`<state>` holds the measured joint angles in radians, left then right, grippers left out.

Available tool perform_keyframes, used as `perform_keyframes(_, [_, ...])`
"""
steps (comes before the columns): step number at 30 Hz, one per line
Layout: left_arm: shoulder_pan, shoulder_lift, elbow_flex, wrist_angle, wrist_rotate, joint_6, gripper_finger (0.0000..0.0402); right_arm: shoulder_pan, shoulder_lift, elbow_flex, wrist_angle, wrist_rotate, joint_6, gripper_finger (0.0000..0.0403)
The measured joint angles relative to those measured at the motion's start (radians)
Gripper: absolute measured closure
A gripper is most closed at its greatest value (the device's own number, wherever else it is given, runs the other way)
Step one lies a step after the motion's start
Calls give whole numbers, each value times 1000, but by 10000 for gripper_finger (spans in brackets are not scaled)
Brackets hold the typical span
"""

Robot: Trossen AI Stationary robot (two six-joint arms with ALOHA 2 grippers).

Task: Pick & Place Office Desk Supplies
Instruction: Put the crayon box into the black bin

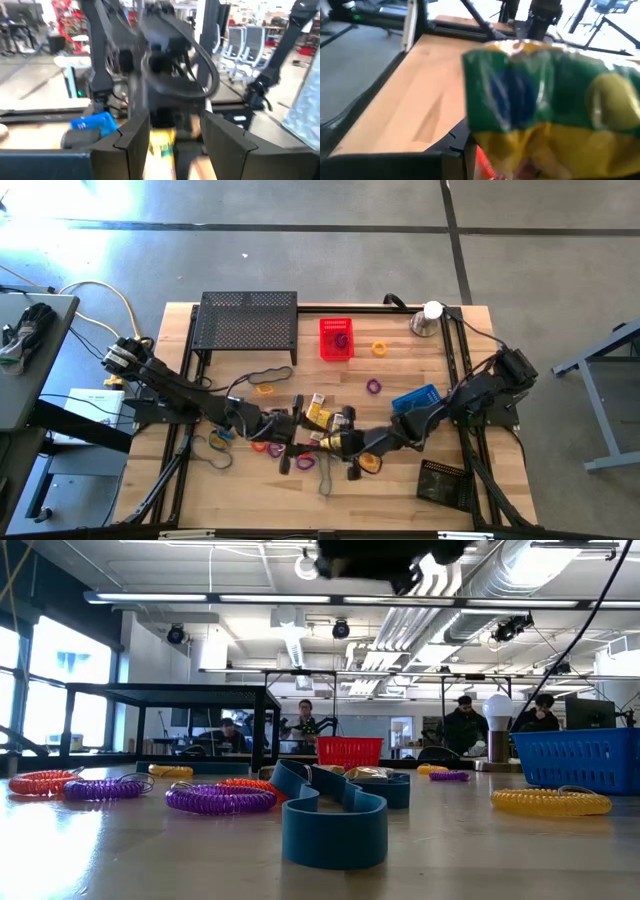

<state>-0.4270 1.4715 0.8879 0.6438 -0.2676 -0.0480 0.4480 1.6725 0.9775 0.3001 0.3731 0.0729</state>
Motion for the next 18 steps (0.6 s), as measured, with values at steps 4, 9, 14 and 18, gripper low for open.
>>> perform_keyframes(4, [-1, 0, 0, -89, 1, -33, 232, 39, -68, 1, -146, 45, 89, 293])
perform_keyframes(9, [19, 0, 0, -184, -2, -74, 232, 111, -181, 2, -391, 48, 270, 294])
perform_keyframes(14, [28, 0, 0, -245, -2, -81, 232, 187, -260, 1, -668, -72, 471, 291])
perform_keyframes(18, [37, 0, 0, -295, -1, -81, 232, 253, -280, 1, -787, -167, 655, 291])
